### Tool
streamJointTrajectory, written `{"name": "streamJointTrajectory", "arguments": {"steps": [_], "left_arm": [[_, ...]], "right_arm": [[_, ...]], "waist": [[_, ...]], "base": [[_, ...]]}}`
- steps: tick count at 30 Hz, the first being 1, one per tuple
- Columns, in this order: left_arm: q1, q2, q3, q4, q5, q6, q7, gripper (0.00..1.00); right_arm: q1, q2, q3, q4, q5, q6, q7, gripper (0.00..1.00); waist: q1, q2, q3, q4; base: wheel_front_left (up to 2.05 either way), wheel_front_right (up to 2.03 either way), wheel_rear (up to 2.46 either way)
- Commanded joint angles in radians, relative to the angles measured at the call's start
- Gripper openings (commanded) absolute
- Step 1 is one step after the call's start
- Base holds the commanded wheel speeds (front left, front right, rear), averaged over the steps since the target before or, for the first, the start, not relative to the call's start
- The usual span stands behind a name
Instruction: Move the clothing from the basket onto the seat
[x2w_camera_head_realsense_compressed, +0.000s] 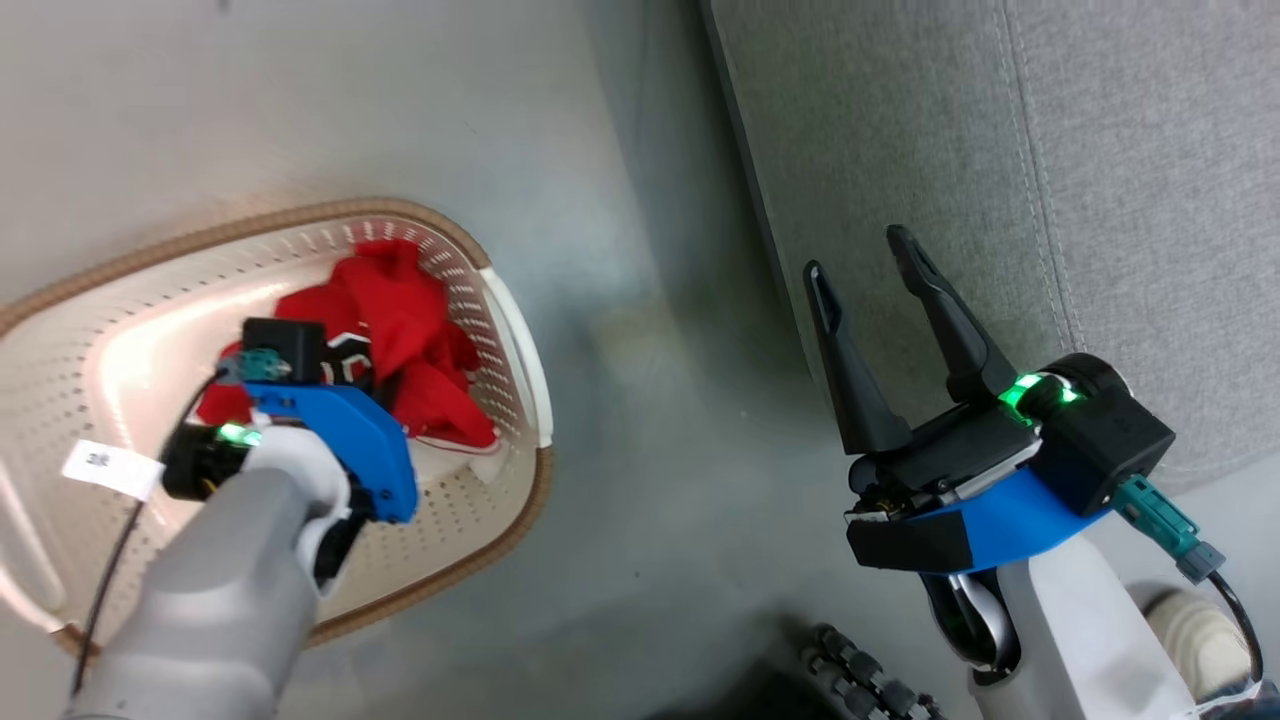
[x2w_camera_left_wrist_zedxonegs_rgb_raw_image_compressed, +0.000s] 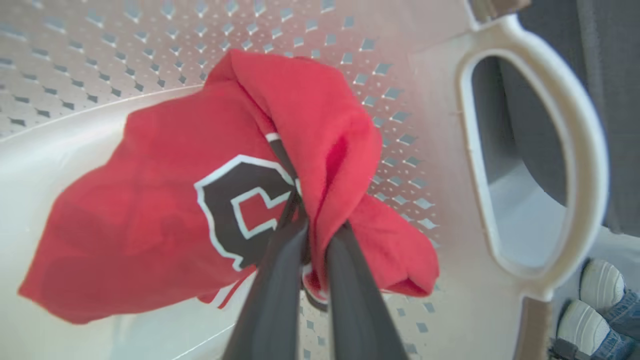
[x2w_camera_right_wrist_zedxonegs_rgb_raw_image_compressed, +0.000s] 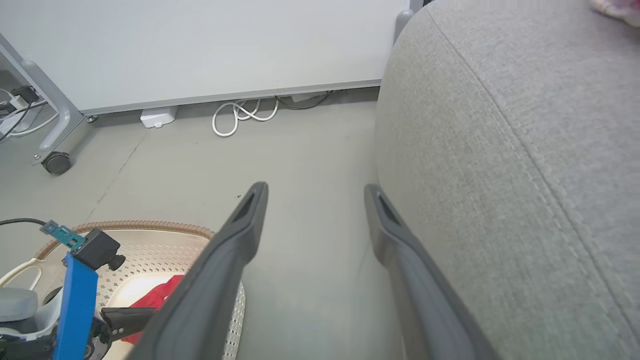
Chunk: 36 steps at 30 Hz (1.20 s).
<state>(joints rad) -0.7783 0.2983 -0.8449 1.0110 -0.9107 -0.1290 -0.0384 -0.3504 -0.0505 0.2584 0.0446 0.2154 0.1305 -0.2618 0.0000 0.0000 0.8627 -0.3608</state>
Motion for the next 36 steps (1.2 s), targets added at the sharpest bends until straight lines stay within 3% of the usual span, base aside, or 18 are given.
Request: {"name": "streamJointTrajectory", "arguments": {"steps": [1,8,21,36], "left_arm": [[0.012,-0.016,-0.01,-0.003,-0.012,-0.003,-0.011,0.0],[0.072,-0.071,-0.083,-0.025,-0.049,-0.003,-0.055,0.0],[0.152,-0.104,-0.265,-0.164,-0.107,-0.003,-0.151,0.0],[-0.006,-0.127,-0.402,-0.33,-0.137,-0.003,-0.14,0.0]], "right_arm": [[-0.013,0.0,-0.01,0.008,-0.014,0.0,-0.004,1.0],[0.015,0.0,-0.035,0.07,-0.071,0.0,-0.004,1.0],[0.152,-0.001,-0.07,0.151,-0.12,0.0,0.06,1.0],[0.282,-0.001,-0.048,0.136,-0.107,0.0,0.15,1.0]], "waist": [[0.0,0.0,-0.05,0.034],[0.0,0.0,-0.243,0.125],[0.0,0.0,-0.626,0.293],[0.0,0.0,-0.83,0.426]], "base": [[0.0,0.0,0.0],[0.0,0.0,0.0],[0.0,0.0,0.0],[0.0,0.0,0.0]]}}
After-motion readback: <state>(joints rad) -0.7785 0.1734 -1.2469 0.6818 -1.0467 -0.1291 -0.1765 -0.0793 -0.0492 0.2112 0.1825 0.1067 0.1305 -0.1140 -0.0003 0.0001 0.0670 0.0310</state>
